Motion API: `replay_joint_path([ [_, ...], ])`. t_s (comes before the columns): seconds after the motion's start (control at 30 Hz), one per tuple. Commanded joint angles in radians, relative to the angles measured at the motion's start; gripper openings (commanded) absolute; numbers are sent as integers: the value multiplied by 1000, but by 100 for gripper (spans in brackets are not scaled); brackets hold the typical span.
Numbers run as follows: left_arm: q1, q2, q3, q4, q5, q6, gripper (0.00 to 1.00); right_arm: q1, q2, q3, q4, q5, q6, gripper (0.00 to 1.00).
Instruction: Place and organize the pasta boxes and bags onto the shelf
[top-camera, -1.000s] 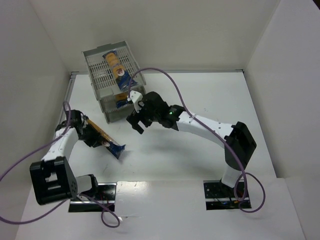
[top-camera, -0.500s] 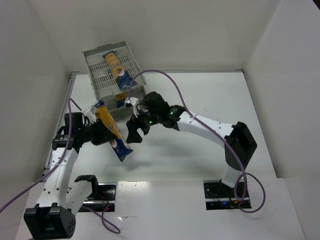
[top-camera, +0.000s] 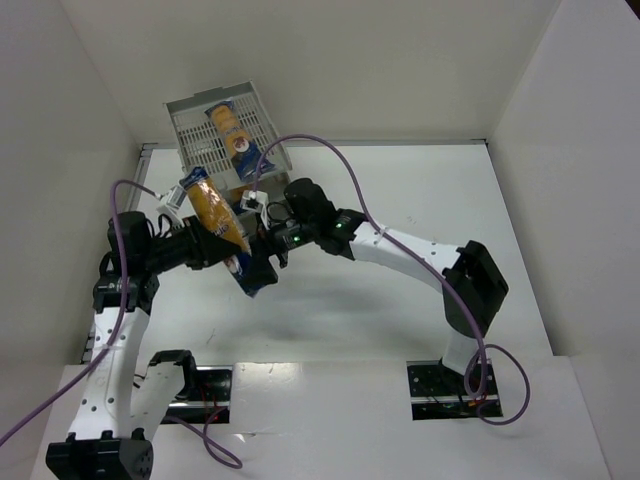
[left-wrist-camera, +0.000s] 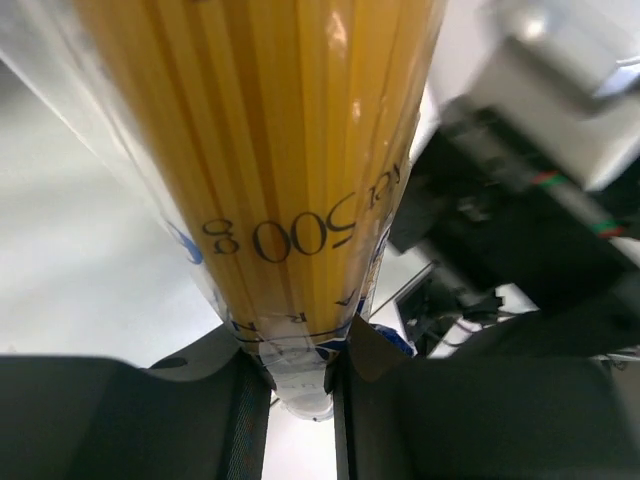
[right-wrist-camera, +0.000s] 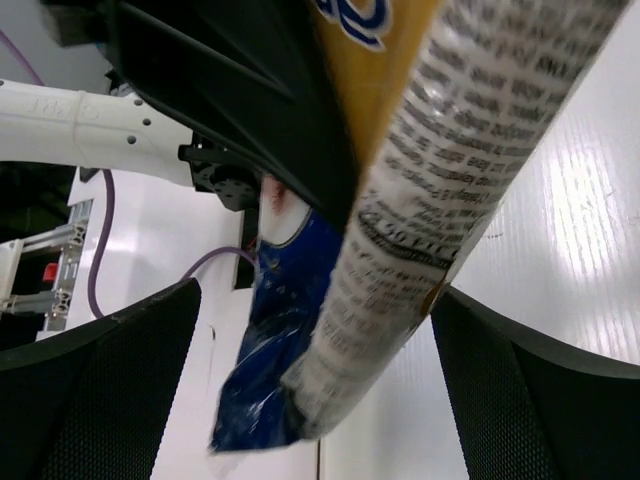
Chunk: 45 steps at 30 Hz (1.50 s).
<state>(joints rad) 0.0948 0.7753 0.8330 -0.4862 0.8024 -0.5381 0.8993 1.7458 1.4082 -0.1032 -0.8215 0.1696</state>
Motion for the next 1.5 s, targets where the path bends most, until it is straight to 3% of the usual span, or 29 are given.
replay_joint_path([
  [0.0,0,-24,69,264,123,-65,0,-5,32,61,94,-47,36,100],
  [0.23,0,-24,48,415,167,-146,0,4,75,106,140,-57,86,98],
  [0.37,0,-33,28,425,178,-155,0,4,96,127,149,-47,100,82],
  [0.43,0,-45,28,413,169,-155,0,4,96,127,149,-18,100,58],
  [0.47,0,-45,17,413,169,-145,0,4,96,127,139,-7,110,53],
  [0.6,0,-45,6,399,158,-145,0,4,87,127,138,-7,110,53],
  [0.73,0,-34,6,399,158,-135,0,4,78,127,129,13,100,16],
  [0.77,0,-34,6,399,158,-135,1,4,78,127,120,13,100,0],
  [0.83,0,-34,-3,374,130,-126,10,4,54,117,120,44,100,0],
  [0.9,0,-34,-12,365,118,-126,54,4,41,92,120,53,90,0],
  [0.93,0,-34,-12,365,104,-126,69,4,41,92,120,53,81,0],
  [1.03,0,-34,-12,354,78,-102,92,4,20,69,111,62,48,0],
  [1.1,0,-34,-12,345,64,-92,99,4,-14,35,88,71,13,0],
  [1.47,0,-44,2,258,-98,46,99,-22,-179,-185,48,101,-93,0],
])
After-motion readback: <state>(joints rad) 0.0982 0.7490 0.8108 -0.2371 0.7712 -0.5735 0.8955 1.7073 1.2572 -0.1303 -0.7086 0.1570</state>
